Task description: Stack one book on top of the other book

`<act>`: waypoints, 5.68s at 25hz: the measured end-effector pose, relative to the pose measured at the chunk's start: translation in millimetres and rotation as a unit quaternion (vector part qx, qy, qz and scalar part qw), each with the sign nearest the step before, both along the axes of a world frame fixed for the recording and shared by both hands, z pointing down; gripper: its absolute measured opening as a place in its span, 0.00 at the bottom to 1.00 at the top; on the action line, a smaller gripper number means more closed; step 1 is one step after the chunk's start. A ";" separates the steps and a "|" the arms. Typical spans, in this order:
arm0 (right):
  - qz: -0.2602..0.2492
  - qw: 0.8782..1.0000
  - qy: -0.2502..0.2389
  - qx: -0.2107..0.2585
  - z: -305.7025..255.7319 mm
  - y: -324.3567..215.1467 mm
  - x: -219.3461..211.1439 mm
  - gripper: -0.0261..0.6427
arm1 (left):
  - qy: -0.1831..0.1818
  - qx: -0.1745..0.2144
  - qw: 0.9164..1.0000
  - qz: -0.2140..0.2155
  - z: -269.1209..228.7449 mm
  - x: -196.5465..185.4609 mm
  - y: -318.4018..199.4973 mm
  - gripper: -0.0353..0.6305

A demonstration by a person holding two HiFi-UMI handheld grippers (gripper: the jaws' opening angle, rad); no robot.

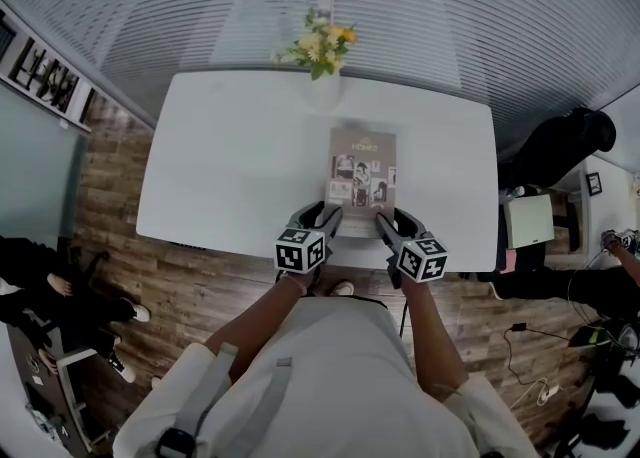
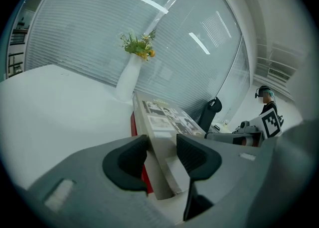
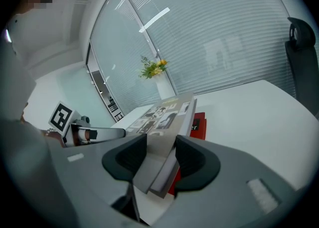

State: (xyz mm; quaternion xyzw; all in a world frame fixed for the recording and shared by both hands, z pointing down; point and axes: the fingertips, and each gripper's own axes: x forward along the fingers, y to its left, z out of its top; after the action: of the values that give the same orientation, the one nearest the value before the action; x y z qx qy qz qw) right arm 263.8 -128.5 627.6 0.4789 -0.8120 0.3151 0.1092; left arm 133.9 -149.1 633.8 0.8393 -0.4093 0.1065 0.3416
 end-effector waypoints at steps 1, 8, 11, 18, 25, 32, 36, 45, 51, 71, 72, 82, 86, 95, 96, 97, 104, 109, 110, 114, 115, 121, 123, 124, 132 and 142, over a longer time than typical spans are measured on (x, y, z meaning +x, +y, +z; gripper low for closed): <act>0.000 1.000 0.000 -0.002 3.0 -0.2 0.2 0.30 | -0.002 -0.002 1.000 0.001 2.9 0.4 -0.1 0.34; 0.006 1.000 -0.009 -0.018 17.1 0.6 2.8 0.30 | -0.018 -0.005 1.000 0.012 13.6 3.6 0.1 0.34; 0.005 1.000 -0.008 -0.022 22.8 -0.5 4.0 0.30 | -0.023 -0.009 1.000 0.016 19.4 4.9 -0.6 0.34; 0.007 0.999 -0.008 -0.034 36.0 -1.1 6.4 0.30 | -0.033 -0.018 0.999 0.027 31.2 7.7 -1.3 0.34; 0.008 0.999 -0.005 -0.043 46.1 -0.7 8.8 0.30 | -0.044 -0.025 0.998 0.031 39.5 10.4 0.0 0.34; 0.013 0.998 -0.005 -0.054 55.2 0.3 10.2 0.30 | -0.056 -0.031 0.997 0.038 47.7 11.5 1.4 0.34; 0.016 0.999 -0.011 -0.050 57.4 -1.3 10.4 0.30 | -0.056 -0.028 0.997 0.040 49.5 11.3 -0.3 0.35; 0.017 0.999 -0.013 -0.046 59.9 -0.7 11.3 0.30 | -0.051 -0.026 0.997 0.046 51.8 12.1 -0.6 0.35; 0.019 0.999 -0.004 -0.048 57.8 -0.4 11.8 0.31 | -0.036 -0.038 0.998 0.044 52.3 10.6 -0.8 0.37; 0.002 0.996 0.070 0.052 -15.1 -6.9 4.0 0.30 | 0.007 0.043 0.999 0.019 -13.2 -23.4 -9.5 0.31; 0.000 0.996 0.072 0.060 -21.7 -7.0 1.0 0.30 | 0.008 0.054 0.998 0.021 -21.1 -24.2 -9.8 0.30; -0.002 0.989 0.079 0.122 -92.4 -11.6 -20.6 0.22 | 0.002 0.159 0.987 0.019 -100.2 -42.3 -17.3 0.26; -0.014 0.984 0.098 0.146 -114.7 -9.7 -30.2 0.20 | -0.009 0.192 0.981 0.017 -122.9 -51.0 -17.9 0.23; -0.041 0.971 0.131 0.194 -161.3 -2.9 -53.5 0.16 | -0.003 0.254 0.967 0.001 -180.2 -70.1 -17.8 0.16; -0.042 0.971 0.132 0.197 -165.9 -2.5 -55.1 0.15 | -0.003 0.260 0.966 0.001 -185.8 -71.2 -17.1 0.16; -0.042 0.970 0.132 0.201 -170.3 -1.9 -56.7 0.15 | -0.002 0.265 0.964 0.002 -190.9 -72.0 -16.1 0.15; -0.047 0.967 0.129 0.216 -198.3 5.4 -66.6 0.13 | 0.005 0.288 0.958 0.001 -220.6 -76.4 -6.0 0.12; -0.053 0.962 0.125 0.238 -224.6 8.0 -76.2 0.11 | 0.004 0.297 0.955 -0.001 -240.5 -82.6 -4.0 0.09; -0.052 0.961 0.127 0.242 -229.4 7.8 -77.4 0.11 | 0.004 0.299 0.954 -0.003 -243.1 -84.6 -5.0 0.08; -0.053 0.957 0.129 0.255 -246.5 7.0 -81.5 0.09 | 0.004 0.304 0.952 -0.008 -250.7 -90.8 -7.4 0.06; -0.053 0.956 0.129 0.258 -250.0 7.5 -82.0 0.09 | 0.004 0.306 0.952 -0.007 -253.1 -91.4 -6.8 0.06; -0.053 0.954 0.132 0.266 -262.9 9.9 -81.8 0.06 | 0.004 0.312 0.950 -0.011 -269.0 -95.0 -4.6 0.06; -0.050 0.953 0.131 0.269 -267.6 10.0 -82.7 0.05 | 0.005 0.313 0.950 -0.013 -272.7 -96.3 -4.9 0.06; -0.050 0.952 0.131 0.271 -270.0 10.1 -83.8 0.05 | 0.006 0.313 0.949 -0.014 -274.4 -96.8 -5.1 0.06; -0.043 0.950 0.135 0.277 -282.8 10.3 -84.0 0.05 | 0.006 0.322 0.946 -0.015 -282.5 -98.9 -6.7 0.06; -0.043 0.948 0.138 0.282 -288.5 13.6 -86.8 0.05 | 0.004 0.331 0.944 -0.010 -287.8 -99.4 -1.8 0.06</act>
State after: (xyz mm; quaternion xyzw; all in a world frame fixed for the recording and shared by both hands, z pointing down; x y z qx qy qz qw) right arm 177.0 -114.9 339.1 0.4935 -0.8647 -0.0012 0.0937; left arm 34.5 -150.8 346.0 0.9012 -0.4287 -0.0416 0.0476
